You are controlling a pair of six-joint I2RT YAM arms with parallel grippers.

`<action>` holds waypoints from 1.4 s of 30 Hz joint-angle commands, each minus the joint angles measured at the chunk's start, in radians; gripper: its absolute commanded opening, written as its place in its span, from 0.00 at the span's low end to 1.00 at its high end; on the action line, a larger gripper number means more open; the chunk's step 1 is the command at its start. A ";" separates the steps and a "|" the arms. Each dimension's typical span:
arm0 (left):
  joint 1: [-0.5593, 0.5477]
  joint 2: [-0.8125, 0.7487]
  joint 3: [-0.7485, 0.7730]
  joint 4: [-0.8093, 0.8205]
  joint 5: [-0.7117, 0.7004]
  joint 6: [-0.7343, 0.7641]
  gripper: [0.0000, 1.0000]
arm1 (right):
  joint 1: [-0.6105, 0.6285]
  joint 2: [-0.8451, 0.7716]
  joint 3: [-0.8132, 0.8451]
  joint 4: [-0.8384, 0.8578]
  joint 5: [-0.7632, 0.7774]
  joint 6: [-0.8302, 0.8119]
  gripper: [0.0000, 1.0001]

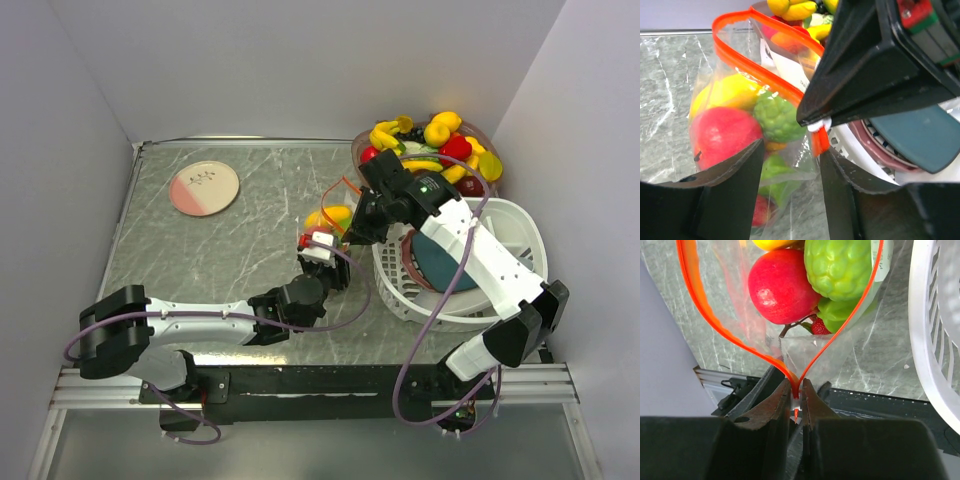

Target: Place the food in the zip-top bag and seal the zipper

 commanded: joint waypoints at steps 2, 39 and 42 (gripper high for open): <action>0.004 0.001 0.012 0.079 -0.071 -0.005 0.42 | 0.015 -0.054 0.009 0.012 -0.012 0.021 0.00; -0.065 -0.362 -0.238 0.007 -0.089 -0.068 0.01 | -0.185 0.193 0.240 0.095 0.132 -0.057 0.00; -0.065 -0.404 -0.233 -0.060 -0.116 -0.100 0.01 | -0.203 0.222 0.260 0.121 0.138 -0.057 0.00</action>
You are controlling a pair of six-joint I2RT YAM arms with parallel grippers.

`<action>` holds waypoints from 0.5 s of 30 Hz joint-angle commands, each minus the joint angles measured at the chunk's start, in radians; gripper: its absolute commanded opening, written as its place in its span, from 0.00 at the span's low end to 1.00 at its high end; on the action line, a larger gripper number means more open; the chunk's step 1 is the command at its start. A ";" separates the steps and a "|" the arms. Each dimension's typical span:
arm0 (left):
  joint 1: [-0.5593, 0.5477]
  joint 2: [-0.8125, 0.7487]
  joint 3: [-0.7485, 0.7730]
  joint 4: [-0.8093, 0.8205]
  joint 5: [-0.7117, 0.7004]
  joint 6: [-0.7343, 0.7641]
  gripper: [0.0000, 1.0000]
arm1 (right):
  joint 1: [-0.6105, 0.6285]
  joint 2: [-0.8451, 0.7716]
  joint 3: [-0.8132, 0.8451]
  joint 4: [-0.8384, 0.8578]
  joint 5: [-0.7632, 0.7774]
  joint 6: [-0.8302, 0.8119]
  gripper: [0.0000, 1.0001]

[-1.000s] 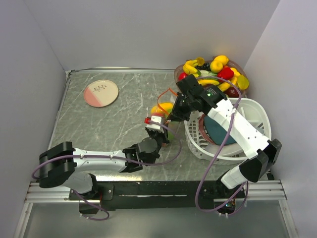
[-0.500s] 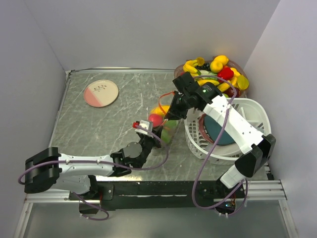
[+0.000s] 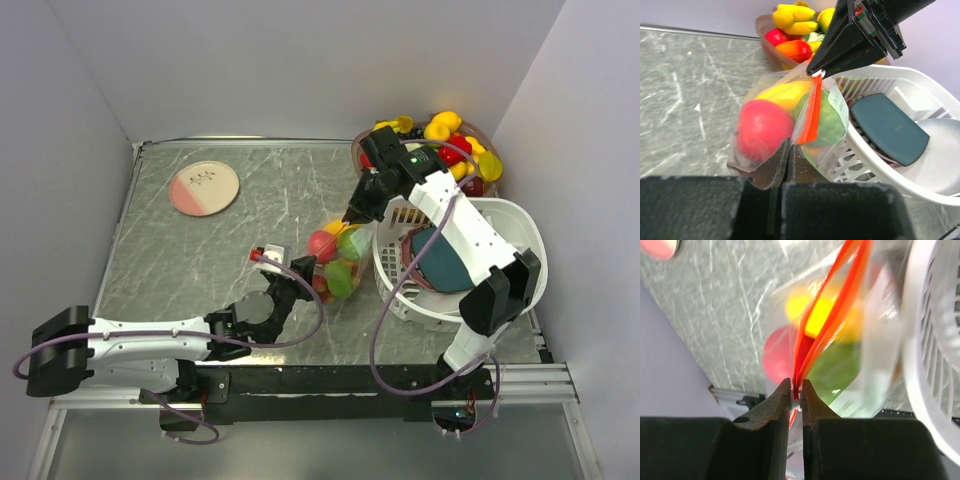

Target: Place the food in the zip-top bag and seal the zipper

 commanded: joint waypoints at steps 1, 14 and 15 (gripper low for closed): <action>-0.021 -0.095 -0.003 -0.133 -0.102 -0.057 0.01 | -0.080 0.026 0.086 0.160 0.185 -0.032 0.00; -0.020 -0.249 0.034 -0.454 -0.189 -0.251 0.01 | -0.172 0.173 0.254 0.252 0.201 -0.055 0.00; -0.020 -0.267 0.037 -0.485 -0.192 -0.260 0.01 | -0.175 0.182 0.262 0.264 0.199 -0.058 0.00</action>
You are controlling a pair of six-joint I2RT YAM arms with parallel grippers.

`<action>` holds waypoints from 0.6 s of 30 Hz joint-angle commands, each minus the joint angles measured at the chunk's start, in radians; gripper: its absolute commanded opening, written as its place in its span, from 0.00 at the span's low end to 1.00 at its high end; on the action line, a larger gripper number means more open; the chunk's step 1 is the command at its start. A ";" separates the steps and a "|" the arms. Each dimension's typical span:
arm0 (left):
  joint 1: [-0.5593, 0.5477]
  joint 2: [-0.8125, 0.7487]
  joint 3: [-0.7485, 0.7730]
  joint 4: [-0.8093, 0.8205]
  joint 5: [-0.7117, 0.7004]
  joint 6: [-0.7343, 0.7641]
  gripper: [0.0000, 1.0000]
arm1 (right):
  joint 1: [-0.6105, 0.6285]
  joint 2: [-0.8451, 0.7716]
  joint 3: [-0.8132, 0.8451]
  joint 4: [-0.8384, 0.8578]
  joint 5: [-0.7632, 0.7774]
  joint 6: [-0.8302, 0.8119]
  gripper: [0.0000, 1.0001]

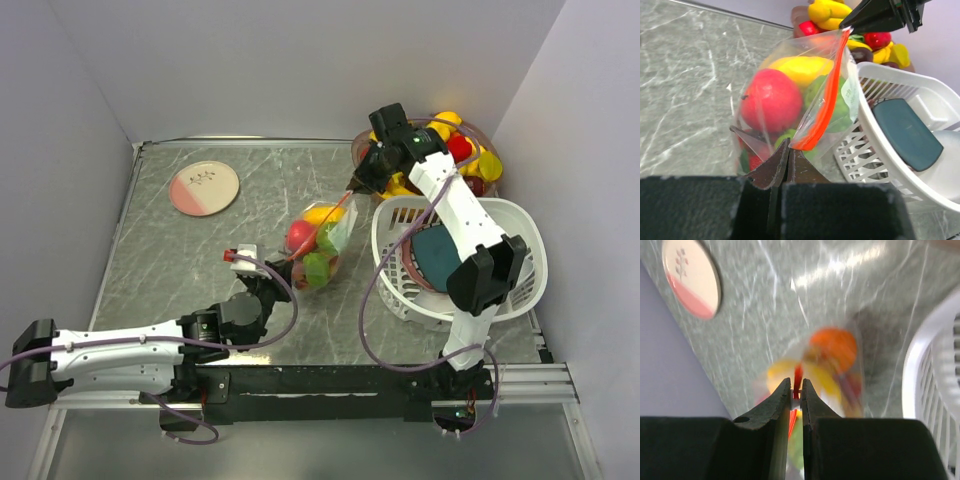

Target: Place the food in the zip-top bag and seal the zipper

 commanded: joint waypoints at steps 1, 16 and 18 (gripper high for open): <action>-0.019 -0.080 0.038 -0.149 -0.079 -0.087 0.01 | -0.083 0.037 0.089 0.182 0.161 -0.039 0.00; -0.011 -0.005 0.135 -0.284 -0.091 -0.167 0.10 | -0.069 0.037 0.054 0.319 0.068 -0.066 0.00; 0.004 0.046 0.184 -0.355 -0.084 -0.199 0.23 | -0.046 0.027 0.020 0.350 0.054 -0.073 0.00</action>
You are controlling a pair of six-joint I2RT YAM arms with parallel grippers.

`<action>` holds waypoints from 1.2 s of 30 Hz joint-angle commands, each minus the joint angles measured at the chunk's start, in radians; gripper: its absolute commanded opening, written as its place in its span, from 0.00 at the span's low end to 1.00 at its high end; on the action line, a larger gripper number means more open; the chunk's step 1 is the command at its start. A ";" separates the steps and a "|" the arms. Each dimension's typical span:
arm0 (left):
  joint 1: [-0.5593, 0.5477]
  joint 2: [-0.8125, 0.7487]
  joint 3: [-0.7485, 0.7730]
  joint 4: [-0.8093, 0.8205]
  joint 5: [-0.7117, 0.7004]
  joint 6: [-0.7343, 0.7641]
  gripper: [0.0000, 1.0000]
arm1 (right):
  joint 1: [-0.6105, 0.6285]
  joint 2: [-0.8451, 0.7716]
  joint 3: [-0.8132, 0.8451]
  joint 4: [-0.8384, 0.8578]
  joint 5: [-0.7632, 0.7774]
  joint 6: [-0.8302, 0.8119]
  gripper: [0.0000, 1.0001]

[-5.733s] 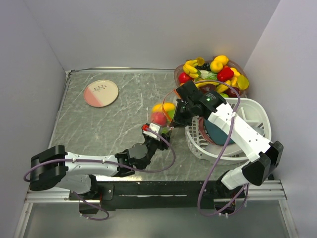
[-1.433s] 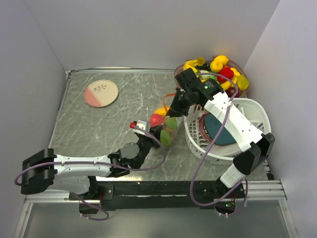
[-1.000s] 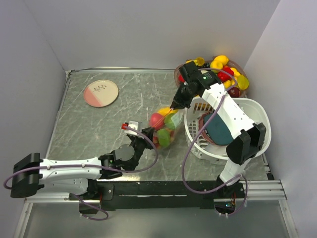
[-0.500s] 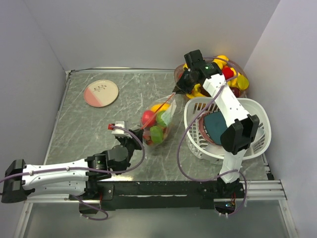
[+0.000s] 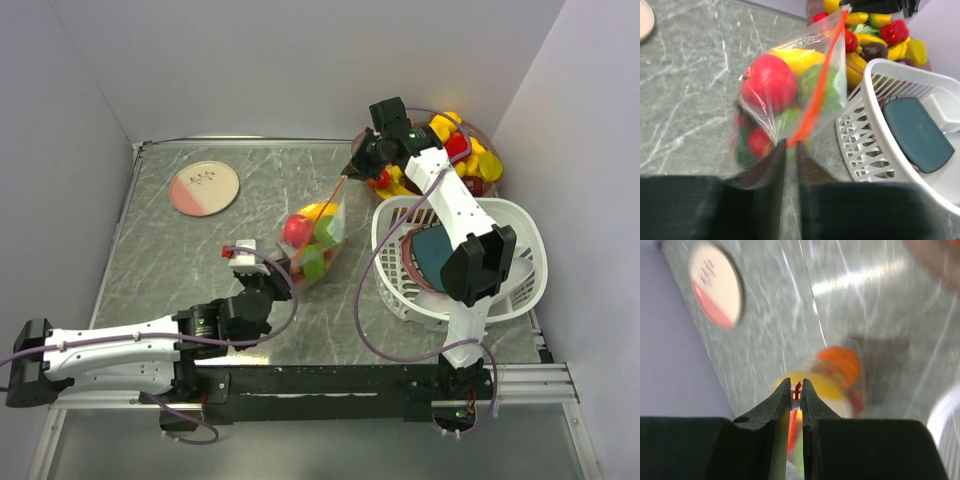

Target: Place the food in the zip-top bag and seal the zipper

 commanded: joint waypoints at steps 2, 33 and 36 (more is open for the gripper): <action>0.048 0.094 0.150 -0.202 -0.007 -0.113 0.40 | -0.002 -0.047 -0.002 0.200 0.106 -0.043 0.00; 0.650 0.017 0.267 -0.460 0.404 -0.298 0.97 | 0.386 0.066 0.199 0.329 0.029 -0.167 0.74; 0.662 0.007 0.267 -0.413 0.424 -0.255 0.97 | 0.386 -0.017 0.184 0.298 0.128 -0.212 1.00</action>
